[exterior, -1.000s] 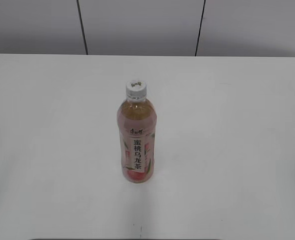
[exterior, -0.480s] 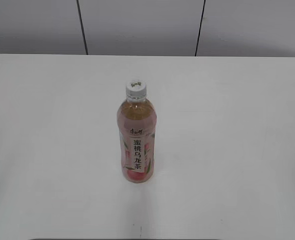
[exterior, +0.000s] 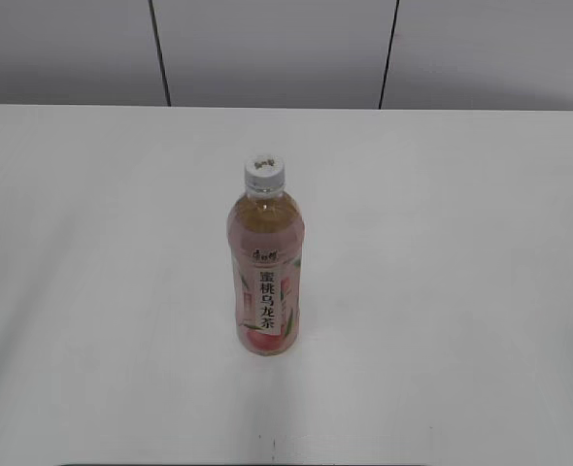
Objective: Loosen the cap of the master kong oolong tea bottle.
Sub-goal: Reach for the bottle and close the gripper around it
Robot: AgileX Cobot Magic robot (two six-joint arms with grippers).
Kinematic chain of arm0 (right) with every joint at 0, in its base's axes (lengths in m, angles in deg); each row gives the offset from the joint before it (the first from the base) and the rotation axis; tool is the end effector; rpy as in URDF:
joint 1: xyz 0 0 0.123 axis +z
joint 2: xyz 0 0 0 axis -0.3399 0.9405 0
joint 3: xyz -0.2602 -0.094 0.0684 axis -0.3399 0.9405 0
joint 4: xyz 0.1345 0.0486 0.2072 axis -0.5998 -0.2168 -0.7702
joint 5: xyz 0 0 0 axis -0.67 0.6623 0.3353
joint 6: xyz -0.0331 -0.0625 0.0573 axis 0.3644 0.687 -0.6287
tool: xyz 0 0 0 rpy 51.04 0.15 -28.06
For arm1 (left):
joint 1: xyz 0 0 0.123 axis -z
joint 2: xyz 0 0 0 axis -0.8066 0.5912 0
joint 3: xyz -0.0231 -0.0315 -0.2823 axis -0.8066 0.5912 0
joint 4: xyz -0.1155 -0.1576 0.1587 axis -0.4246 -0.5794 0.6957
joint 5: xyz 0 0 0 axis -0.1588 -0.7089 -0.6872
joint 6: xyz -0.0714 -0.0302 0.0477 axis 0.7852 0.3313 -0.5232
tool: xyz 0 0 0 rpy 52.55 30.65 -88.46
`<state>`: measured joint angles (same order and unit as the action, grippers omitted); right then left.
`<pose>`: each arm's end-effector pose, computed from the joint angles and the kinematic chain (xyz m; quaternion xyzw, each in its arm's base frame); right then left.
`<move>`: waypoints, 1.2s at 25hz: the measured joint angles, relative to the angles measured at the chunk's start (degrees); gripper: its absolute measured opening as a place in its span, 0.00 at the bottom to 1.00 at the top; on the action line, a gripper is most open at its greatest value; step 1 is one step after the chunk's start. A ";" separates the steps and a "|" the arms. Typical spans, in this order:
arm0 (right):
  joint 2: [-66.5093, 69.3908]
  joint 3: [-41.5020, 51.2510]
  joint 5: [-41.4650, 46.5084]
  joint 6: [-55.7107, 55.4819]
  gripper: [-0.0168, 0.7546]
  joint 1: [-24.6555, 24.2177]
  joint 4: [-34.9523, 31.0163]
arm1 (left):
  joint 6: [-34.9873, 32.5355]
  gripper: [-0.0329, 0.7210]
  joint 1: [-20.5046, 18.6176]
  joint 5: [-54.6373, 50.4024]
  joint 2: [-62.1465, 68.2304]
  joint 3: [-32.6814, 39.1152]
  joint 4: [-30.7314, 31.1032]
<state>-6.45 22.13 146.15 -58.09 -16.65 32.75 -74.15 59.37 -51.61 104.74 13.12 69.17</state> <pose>-0.0086 -0.0019 0.2777 -0.0726 0.8548 -0.0239 0.5133 0.0584 -0.0083 0.3211 0.0302 0.7442 -0.0572 0.6648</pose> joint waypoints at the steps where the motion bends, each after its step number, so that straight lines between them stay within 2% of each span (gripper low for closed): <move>1: 0.00 0.00 0.00 0.00 0.69 0.00 0.00 | 0.00 0.75 0.00 2.36 2.56 0.79 -1.06; 9: 0.00 0.00 0.00 0.00 0.69 0.00 0.00 | 0.00 0.74 0.00 29.47 23.13 3.71 -6.03; 14: 0.00 0.00 0.00 0.00 0.69 0.00 0.00 | 0.56 0.69 0.68 39.49 36.12 3.71 -8.97; 20: 0.00 0.00 0.00 0.00 0.69 0.00 0.00 | 0.70 0.66 3.08 51.14 49.05 3.71 -9.40; 26: 0.00 0.00 0.00 0.00 0.69 0.00 0.00 | 3.35 0.66 3.37 63.72 63.65 4.80 -5.05; 30: 0.00 0.00 0.00 0.00 0.69 0.00 0.00 | 5.51 0.66 3.37 77.24 73.14 7.44 2.27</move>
<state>-6.45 22.13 146.15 -58.09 -16.65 32.75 -68.64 62.74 25.62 177.88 20.56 71.44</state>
